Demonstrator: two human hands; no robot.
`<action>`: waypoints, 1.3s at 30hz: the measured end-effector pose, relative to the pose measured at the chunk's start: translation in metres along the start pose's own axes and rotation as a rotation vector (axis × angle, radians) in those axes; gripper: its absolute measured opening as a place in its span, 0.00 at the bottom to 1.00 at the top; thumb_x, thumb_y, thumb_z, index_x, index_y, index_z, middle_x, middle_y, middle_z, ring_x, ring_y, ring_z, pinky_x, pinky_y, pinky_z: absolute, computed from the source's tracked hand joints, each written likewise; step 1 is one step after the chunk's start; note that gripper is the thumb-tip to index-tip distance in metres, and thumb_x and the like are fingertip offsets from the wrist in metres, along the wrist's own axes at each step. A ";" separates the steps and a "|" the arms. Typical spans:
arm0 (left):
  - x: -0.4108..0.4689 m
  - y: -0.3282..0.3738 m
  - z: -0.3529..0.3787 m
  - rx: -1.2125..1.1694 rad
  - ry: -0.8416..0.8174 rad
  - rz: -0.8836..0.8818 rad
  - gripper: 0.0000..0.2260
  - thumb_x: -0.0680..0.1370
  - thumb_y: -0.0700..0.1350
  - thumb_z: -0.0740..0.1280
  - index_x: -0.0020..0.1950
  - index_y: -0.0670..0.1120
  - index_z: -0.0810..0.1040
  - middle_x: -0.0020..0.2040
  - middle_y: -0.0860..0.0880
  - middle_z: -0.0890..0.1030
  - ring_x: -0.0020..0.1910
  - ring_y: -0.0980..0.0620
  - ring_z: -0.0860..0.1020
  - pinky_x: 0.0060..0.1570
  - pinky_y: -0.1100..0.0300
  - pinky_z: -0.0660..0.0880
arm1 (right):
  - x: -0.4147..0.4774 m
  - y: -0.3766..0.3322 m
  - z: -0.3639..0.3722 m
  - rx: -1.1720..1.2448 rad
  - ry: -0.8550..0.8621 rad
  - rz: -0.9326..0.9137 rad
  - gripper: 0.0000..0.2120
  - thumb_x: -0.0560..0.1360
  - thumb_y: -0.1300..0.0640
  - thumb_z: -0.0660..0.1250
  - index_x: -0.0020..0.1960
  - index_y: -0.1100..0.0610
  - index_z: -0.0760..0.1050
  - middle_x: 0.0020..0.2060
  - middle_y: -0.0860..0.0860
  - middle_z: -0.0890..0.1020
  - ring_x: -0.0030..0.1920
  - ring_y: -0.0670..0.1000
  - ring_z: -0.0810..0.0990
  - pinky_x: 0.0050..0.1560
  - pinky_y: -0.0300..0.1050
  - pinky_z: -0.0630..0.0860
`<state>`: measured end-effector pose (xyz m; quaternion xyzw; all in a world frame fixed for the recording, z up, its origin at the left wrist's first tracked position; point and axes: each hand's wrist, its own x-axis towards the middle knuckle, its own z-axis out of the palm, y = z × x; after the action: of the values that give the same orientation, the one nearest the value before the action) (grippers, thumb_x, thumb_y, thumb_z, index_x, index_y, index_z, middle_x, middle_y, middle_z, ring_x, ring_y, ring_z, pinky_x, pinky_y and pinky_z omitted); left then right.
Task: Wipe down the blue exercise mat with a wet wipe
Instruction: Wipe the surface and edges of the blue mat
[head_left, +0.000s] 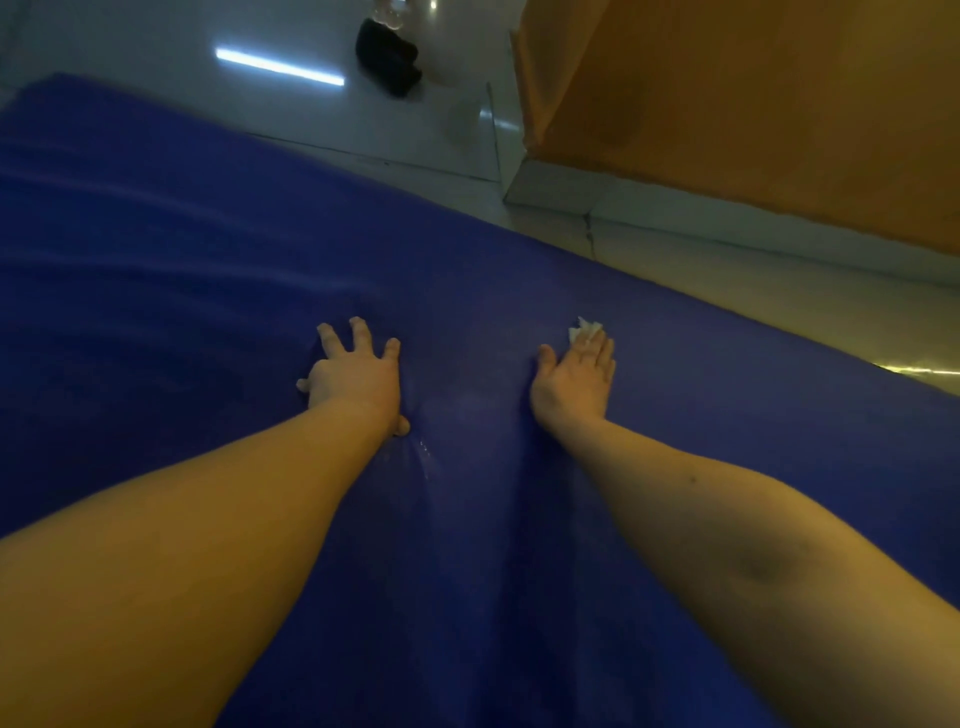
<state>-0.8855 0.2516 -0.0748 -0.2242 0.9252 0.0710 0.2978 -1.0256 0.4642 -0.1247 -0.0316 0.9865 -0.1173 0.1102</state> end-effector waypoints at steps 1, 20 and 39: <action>0.000 0.000 0.000 0.001 0.003 0.000 0.51 0.72 0.65 0.72 0.82 0.55 0.42 0.81 0.43 0.37 0.79 0.32 0.42 0.64 0.37 0.73 | -0.007 -0.013 0.005 0.055 0.021 -0.027 0.37 0.84 0.41 0.51 0.82 0.61 0.41 0.82 0.54 0.44 0.81 0.56 0.40 0.80 0.53 0.39; -0.064 -0.032 0.017 -0.032 0.114 0.021 0.26 0.82 0.53 0.63 0.77 0.47 0.62 0.81 0.45 0.50 0.78 0.43 0.55 0.58 0.50 0.75 | -0.055 0.005 -0.009 -0.113 -0.107 0.053 0.39 0.84 0.38 0.45 0.81 0.64 0.38 0.82 0.58 0.41 0.81 0.57 0.38 0.80 0.55 0.39; -0.172 -0.026 -0.026 -1.114 0.068 -0.038 0.19 0.79 0.42 0.68 0.70 0.47 0.72 0.67 0.43 0.74 0.60 0.46 0.76 0.53 0.57 0.75 | -0.204 -0.114 -0.057 0.688 -0.547 -0.322 0.17 0.76 0.63 0.68 0.63 0.58 0.73 0.56 0.56 0.80 0.53 0.55 0.80 0.44 0.49 0.82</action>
<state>-0.7632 0.2852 0.0464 -0.3664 0.7528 0.5367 0.1054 -0.8362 0.3845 -0.0004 -0.1755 0.8076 -0.4406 0.3506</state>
